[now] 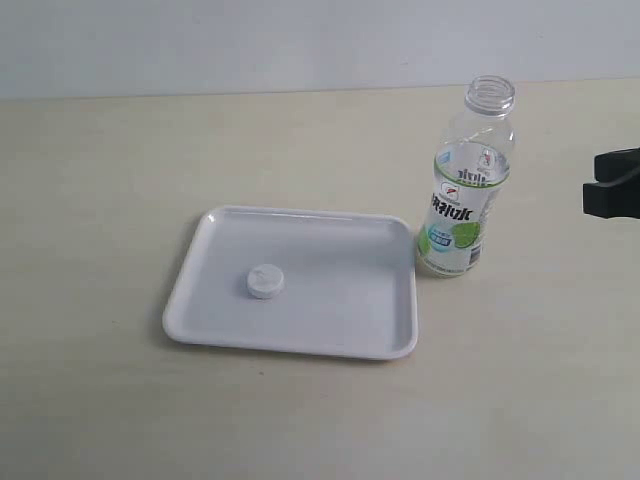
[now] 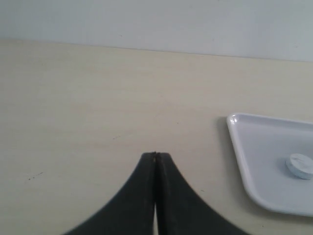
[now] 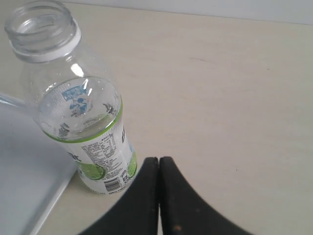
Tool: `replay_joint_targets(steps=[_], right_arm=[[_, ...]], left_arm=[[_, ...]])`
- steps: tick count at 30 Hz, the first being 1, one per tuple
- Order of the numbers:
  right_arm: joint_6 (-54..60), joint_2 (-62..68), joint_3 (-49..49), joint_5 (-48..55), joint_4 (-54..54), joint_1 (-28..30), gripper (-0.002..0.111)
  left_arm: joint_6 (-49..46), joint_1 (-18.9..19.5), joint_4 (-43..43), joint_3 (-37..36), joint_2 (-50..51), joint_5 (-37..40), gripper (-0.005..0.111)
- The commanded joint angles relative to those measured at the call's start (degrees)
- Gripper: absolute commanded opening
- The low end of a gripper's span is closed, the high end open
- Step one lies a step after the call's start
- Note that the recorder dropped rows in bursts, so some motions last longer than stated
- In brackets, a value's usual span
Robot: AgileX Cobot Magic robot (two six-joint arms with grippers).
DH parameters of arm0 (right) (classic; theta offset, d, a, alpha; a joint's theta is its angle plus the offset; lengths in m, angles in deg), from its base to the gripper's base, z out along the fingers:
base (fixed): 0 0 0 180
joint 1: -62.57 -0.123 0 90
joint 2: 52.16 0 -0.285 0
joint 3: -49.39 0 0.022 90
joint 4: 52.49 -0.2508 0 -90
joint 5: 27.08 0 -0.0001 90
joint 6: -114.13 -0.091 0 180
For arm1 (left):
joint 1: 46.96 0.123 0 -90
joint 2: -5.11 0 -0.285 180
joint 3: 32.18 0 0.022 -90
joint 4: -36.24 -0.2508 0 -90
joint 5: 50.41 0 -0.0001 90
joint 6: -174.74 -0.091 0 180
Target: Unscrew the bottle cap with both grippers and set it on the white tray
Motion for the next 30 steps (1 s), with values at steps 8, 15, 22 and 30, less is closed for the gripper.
replay_joint_targets(steps=[8, 15, 22, 30], right_arm=[[-8.90, -27.65, 1.62, 9.49, 0.04, -0.03, 0.000], [-14.78, -47.39, 1.62, 9.19, 0.04, -0.03, 0.000], [-5.17, -49.73, 3.07, 13.36, -15.85, -0.03, 0.000], [59.37, -59.92, 12.38, 36.17, -69.25, -0.03, 0.000]], left_arm=[[0.61, 0.04, -0.19, -0.14, -0.38, -0.38, 0.000], [0.61, 0.04, -0.19, -0.14, -0.38, -0.38, 0.000], [0.61, 0.04, -0.19, -0.14, -0.38, -0.38, 0.000], [0.61, 0.04, -0.19, -0.14, -0.38, -0.38, 0.000]])
